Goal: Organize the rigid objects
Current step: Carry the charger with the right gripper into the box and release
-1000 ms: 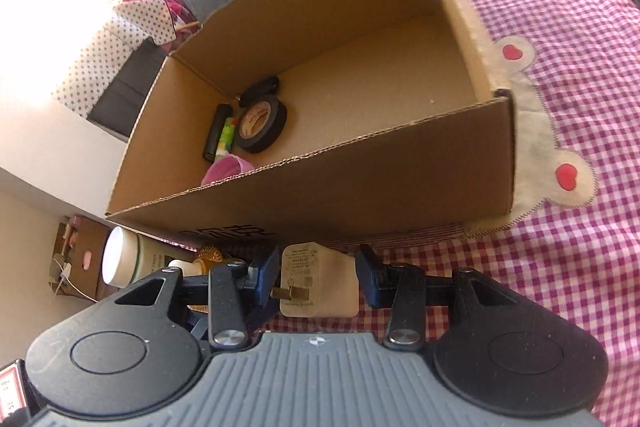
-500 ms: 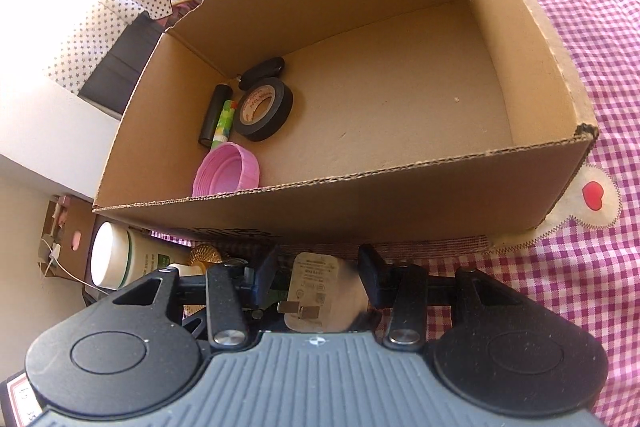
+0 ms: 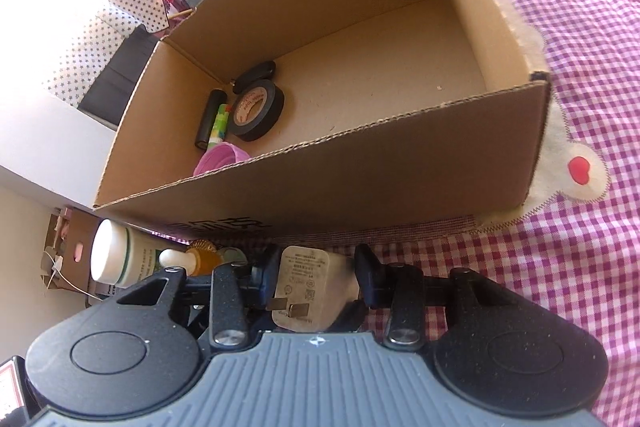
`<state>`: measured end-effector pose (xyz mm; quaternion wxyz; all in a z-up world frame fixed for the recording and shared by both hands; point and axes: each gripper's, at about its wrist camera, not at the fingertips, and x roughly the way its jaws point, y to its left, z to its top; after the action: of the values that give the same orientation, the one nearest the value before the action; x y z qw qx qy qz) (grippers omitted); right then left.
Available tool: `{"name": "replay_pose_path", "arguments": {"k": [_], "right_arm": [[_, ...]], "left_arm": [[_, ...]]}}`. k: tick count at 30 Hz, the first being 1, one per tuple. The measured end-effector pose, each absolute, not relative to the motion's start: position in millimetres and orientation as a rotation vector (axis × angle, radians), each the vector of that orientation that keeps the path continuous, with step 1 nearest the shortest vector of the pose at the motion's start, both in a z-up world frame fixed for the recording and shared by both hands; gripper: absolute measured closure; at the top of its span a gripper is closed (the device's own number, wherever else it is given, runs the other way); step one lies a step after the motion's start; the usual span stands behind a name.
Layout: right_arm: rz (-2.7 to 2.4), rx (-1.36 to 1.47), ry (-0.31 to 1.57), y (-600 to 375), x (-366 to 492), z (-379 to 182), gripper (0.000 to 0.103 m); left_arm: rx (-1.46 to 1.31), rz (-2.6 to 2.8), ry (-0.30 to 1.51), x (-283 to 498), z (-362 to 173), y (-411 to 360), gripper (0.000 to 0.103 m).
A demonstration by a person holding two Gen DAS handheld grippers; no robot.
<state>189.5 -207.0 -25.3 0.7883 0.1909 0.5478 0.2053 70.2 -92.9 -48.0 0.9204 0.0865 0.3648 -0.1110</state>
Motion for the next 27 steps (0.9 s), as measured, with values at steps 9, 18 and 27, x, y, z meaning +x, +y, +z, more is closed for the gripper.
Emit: {"name": "replay_pose_path", "arguments": {"k": [9, 18, 27], "right_arm": [[0.492, 0.377, 1.009, -214, 153, 48, 0.060], [0.559, 0.347, 0.930, -202, 190, 110, 0.060], [0.595, 0.383, 1.077, -179, 302, 93, 0.060]], "left_arm": [[0.210, -0.216, 0.614, 36, 19, -93, 0.072], [0.254, -0.183, 0.569, 70, 75, -84, 0.071], [0.213, -0.183, 0.803, 184, 78, -65, 0.070]]}}
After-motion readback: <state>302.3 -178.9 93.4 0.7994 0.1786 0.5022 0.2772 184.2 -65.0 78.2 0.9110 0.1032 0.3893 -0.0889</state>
